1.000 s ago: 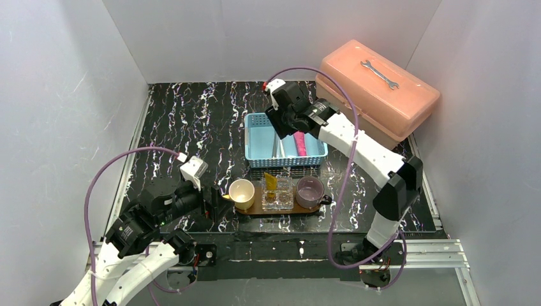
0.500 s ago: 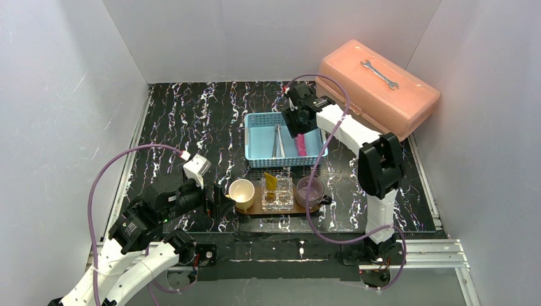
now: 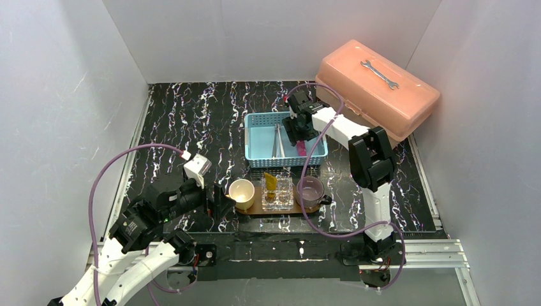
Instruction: Prepare toiletry sets of a toothbrush and toothpaste on the tray
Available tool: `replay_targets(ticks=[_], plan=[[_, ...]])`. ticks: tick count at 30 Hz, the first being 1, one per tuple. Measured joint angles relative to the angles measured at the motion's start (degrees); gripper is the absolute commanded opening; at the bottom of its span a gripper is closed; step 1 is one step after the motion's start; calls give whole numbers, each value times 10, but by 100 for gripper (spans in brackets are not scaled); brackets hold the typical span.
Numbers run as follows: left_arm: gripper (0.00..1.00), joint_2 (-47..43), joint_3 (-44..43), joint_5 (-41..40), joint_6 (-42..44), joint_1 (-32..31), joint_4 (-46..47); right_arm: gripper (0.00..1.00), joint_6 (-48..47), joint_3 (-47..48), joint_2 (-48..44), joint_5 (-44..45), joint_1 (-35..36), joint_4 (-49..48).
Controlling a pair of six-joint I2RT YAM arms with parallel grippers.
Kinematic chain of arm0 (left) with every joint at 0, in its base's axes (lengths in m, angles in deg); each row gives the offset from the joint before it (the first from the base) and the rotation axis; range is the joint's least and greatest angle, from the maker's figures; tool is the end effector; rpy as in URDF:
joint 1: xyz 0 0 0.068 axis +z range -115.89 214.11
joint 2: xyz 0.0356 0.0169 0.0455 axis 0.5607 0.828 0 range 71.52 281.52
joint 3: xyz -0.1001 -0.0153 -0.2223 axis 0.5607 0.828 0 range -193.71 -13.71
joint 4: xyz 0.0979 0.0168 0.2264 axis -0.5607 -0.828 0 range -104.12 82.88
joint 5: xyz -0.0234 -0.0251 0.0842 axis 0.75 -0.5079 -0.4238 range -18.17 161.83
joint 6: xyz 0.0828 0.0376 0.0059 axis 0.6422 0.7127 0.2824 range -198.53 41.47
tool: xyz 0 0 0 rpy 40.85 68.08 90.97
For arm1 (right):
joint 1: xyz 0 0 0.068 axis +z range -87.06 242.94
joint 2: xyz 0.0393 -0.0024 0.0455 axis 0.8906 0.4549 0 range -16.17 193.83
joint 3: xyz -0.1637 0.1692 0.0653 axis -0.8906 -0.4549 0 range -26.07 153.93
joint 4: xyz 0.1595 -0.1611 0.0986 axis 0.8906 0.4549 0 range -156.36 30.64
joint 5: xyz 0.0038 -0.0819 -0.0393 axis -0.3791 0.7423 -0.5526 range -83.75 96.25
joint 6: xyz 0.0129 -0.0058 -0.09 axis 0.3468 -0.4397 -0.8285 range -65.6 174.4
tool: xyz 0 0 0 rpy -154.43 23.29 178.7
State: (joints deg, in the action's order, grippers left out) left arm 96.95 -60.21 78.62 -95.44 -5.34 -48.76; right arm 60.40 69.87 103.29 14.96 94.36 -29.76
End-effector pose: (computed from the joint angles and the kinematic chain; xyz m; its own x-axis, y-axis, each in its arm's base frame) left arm 0.1069 -0.1004 0.2982 -0.4680 0.0110 -0.8837 0.6064 0.7314 -0.3120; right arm 0.3879 0.2224 0.1468 -0.7830 -0.3572 -0.5092 -0.3711 0.9253 -0.0785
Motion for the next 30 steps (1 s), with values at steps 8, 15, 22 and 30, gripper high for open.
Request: replay_targets(ticks=[8, 15, 22, 30], plan=[[98, 0, 0, 0, 0, 0, 0, 67, 2, -21, 9, -2, -10, -8], [98, 0, 0, 0, 0, 0, 0, 52, 7, -31, 19, -17, -12, -18], [98, 0, 0, 0, 0, 0, 0, 25, 12, -33, 18, -23, -12, -23], [98, 0, 0, 0, 0, 0, 0, 19, 13, -38, 3, -22, -12, -22]])
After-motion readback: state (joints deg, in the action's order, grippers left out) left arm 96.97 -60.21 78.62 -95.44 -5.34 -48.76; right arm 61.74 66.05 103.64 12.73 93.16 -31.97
